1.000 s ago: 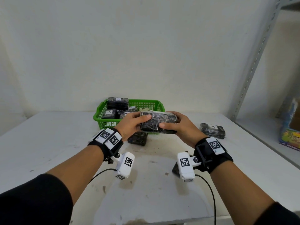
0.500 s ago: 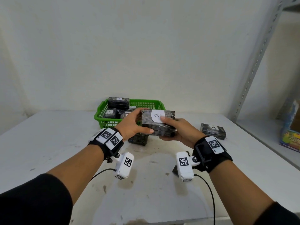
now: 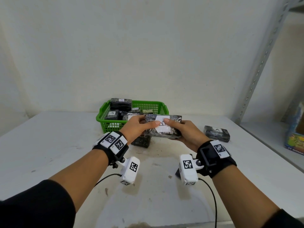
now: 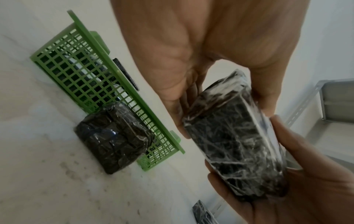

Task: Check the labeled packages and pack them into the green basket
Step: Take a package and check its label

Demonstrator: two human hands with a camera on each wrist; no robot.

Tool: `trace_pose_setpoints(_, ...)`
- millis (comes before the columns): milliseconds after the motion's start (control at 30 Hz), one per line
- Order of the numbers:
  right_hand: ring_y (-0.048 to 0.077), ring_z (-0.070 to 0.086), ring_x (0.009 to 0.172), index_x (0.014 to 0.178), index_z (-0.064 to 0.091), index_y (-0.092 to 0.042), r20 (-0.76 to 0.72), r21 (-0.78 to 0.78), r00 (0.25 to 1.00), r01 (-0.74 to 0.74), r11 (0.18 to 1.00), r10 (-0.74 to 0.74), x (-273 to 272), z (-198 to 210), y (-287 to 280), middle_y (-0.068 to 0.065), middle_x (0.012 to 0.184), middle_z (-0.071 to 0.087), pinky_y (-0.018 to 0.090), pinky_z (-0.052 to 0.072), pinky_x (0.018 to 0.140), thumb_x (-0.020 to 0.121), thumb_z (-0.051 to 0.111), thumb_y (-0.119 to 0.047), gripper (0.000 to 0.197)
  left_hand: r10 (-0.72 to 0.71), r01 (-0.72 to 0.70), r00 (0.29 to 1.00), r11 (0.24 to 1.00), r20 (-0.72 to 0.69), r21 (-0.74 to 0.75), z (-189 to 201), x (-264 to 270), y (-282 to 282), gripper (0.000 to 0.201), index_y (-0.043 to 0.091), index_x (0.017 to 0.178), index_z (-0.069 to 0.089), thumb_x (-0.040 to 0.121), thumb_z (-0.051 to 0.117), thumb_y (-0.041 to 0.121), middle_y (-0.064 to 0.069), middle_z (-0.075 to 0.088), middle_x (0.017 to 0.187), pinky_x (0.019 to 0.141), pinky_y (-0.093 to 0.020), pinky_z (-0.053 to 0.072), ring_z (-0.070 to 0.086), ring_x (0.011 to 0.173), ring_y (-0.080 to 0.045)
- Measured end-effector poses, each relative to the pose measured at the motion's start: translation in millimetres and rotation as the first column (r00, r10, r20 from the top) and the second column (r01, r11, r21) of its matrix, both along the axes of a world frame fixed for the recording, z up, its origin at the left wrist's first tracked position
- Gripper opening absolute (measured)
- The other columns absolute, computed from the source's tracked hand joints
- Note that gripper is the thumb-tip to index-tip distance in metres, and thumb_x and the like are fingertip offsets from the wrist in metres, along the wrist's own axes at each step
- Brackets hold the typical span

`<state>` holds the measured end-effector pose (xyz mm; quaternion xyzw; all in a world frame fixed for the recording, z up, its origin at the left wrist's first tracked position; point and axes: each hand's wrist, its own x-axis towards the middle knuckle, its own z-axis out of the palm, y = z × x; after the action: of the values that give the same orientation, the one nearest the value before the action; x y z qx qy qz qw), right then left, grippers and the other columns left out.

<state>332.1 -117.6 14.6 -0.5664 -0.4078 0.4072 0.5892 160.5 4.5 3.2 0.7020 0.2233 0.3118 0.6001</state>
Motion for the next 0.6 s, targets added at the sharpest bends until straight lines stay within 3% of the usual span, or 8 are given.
trace_pose_setpoints(133,0.021,0.074,0.097,0.118,0.073,0.0,-0.003,0.021,1.0,0.029,0.999,-0.028,0,1,-1,0.012,0.11,0.079,0.031,0.057,0.083,0.09,0.078,-0.028,0.04,-0.036,0.042,0.998,0.987,0.042,-0.157,3,0,-6,0.049,0.002,0.111,0.067,0.074,0.078,0.033,-0.014,0.073,0.111,0.093,-0.043,0.055,0.067,0.11,-0.03)
trace_pose_setpoints(233,0.021,0.073,0.095,0.12,0.072,-0.001,-0.03,0.031,0.999,-0.009,0.999,0.01,2,0,-4,0.012,0.112,0.078,0.034,0.057,0.089,0.092,0.075,-0.027,0.038,-0.011,0.021,0.998,0.983,0.058,-0.184,5,-1,-5,0.034,-0.001,0.106,0.068,0.082,0.073,0.023,-0.016,0.074,0.106,0.09,-0.044,0.056,0.07,0.101,-0.03)
trace_pose_setpoints(367,0.016,0.072,0.094,0.116,0.071,0.0,0.031,0.018,0.999,-0.035,0.999,0.035,11,-3,-8,0.007,0.103,0.075,0.033,0.058,0.096,0.096,0.071,-0.024,0.031,-0.006,0.028,0.996,0.97,0.092,-0.241,7,-5,0,0.034,-0.002,0.113,0.065,0.089,0.066,0.022,-0.017,0.072,0.112,0.086,-0.038,0.059,0.07,0.099,-0.027)
trace_pose_setpoints(500,0.017,0.072,0.095,0.109,0.07,-0.002,0.083,0.017,0.996,-0.036,0.999,0.034,12,-3,-9,0.005,0.1,0.076,0.032,0.058,0.096,0.097,0.069,-0.016,0.018,-0.025,0.046,0.996,0.971,0.09,-0.237,6,-8,1,0.061,-0.006,0.12,0.06,0.075,0.07,0.034,-0.018,0.071,0.115,0.099,-0.046,0.052,0.066,0.112,-0.032)
trace_pose_setpoints(600,0.02,0.071,0.1,0.119,0.07,-0.001,0.061,0.01,0.998,-0.032,0.999,0.032,6,0,-7,0.013,0.114,0.076,0.034,0.056,0.094,0.095,0.072,-0.019,0.03,-0.016,0.029,0.997,0.982,0.074,-0.188,3,-7,3,0.071,-0.013,0.118,0.057,0.072,0.075,0.037,-0.021,0.07,0.114,0.104,-0.053,0.047,0.064,0.114,-0.035)
